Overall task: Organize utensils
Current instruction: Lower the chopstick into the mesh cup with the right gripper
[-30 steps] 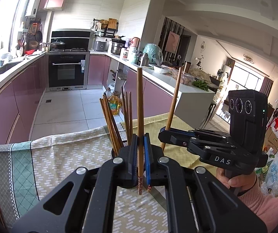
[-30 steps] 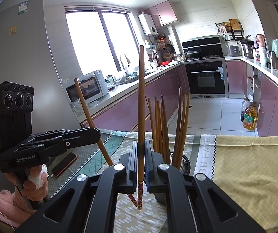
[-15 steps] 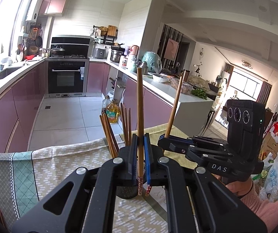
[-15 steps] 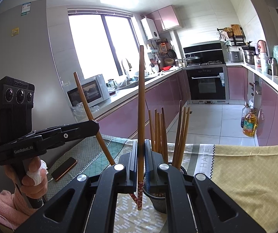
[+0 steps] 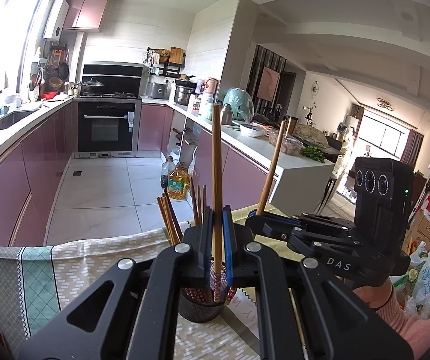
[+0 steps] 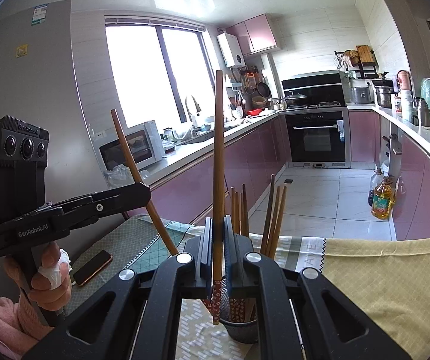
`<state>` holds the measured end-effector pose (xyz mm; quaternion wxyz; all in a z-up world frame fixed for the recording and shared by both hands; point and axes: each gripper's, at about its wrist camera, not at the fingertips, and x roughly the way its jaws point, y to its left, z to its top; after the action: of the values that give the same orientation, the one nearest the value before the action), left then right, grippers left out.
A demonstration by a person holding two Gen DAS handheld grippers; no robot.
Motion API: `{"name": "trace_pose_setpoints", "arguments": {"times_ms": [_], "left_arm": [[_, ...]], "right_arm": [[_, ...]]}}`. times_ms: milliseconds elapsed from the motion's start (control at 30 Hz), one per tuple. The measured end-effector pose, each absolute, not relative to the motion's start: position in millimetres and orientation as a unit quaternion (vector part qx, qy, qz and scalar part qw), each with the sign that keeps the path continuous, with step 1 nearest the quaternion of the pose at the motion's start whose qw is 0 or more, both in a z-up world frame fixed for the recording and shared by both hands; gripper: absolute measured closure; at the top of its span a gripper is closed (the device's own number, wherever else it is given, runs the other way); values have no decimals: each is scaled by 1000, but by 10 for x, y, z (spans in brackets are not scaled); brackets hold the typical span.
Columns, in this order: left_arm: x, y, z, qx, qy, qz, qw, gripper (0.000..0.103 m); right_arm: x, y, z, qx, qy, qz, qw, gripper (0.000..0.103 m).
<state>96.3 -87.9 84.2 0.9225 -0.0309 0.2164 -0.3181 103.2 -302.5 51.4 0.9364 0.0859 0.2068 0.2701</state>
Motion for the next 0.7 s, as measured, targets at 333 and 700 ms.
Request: {"name": "trace_pose_setpoints", "arguments": {"times_ms": [333, 700], "left_arm": [[1043, -927, 708, -32, 233, -314, 920, 96], [1181, -965, 637, -29, 256, -315, 914, 96]], "right_arm": [[1117, -3011, 437, 86, 217, 256, 938, 97], [1160, -2950, 345, 80, 231, 244, 938, 97]]}}
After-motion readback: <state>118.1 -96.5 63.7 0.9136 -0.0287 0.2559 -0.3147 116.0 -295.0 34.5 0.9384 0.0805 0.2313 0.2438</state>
